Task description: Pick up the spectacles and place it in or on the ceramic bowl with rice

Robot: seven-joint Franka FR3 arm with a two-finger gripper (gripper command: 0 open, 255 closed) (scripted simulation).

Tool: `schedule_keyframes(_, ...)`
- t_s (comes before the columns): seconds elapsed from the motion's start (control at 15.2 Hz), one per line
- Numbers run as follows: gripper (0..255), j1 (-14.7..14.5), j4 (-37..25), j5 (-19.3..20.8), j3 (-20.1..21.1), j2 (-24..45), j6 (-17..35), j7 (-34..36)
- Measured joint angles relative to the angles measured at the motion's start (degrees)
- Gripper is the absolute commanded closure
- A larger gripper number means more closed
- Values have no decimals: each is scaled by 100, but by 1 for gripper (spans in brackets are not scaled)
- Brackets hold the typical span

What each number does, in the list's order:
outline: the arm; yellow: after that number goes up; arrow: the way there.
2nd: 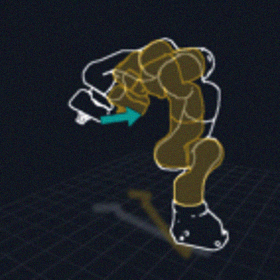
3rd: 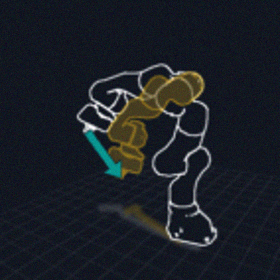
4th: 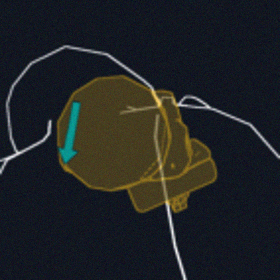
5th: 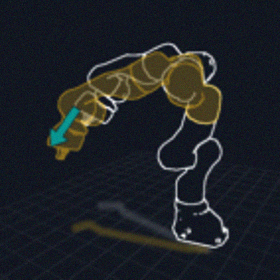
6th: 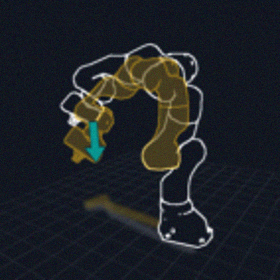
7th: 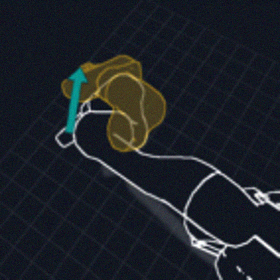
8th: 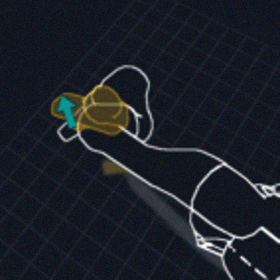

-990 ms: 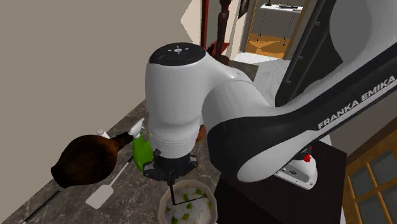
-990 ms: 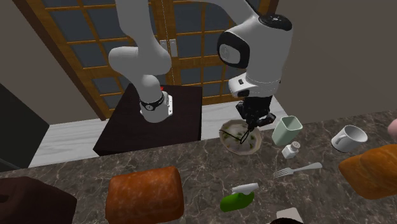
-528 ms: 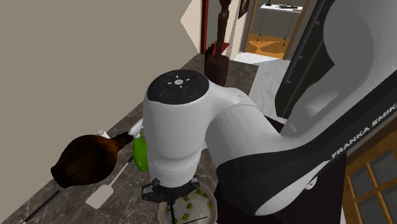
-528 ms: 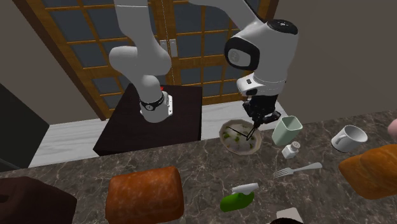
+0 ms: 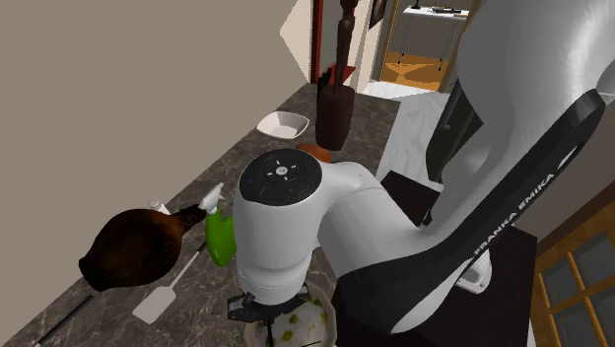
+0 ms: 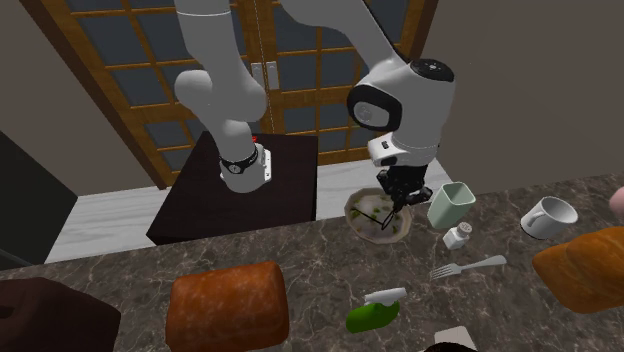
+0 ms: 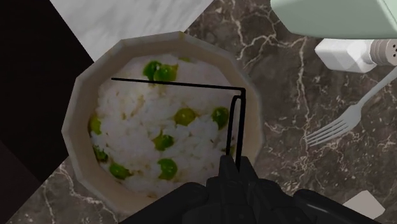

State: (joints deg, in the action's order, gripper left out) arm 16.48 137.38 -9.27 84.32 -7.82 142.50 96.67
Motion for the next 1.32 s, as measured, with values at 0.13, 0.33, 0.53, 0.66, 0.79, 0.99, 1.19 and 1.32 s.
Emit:
schedule_keyframes(0.13,255,948,40,182,967,129,186,140)
schedule_keyframes(0.33,255,1631,55,-102,1667,-31,303,-63)
schedule_keyframes(0.53,255,1697,57,-158,1737,-60,317,-101)
schedule_keyframes(0.66,0,1709,57,-168,1749,-66,319,-108)
schedule_keyframes(0.79,0,1711,57,-170,1751,-67,319,-109)
schedule_keyframes(0.99,0,1712,57,-171,1752,-67,320,-110)
schedule_keyframes(1.19,0,209,61,274,201,163,128,178)
schedule_keyframes(1.32,0,-956,-35,-126,-973,-212,-251,-114)
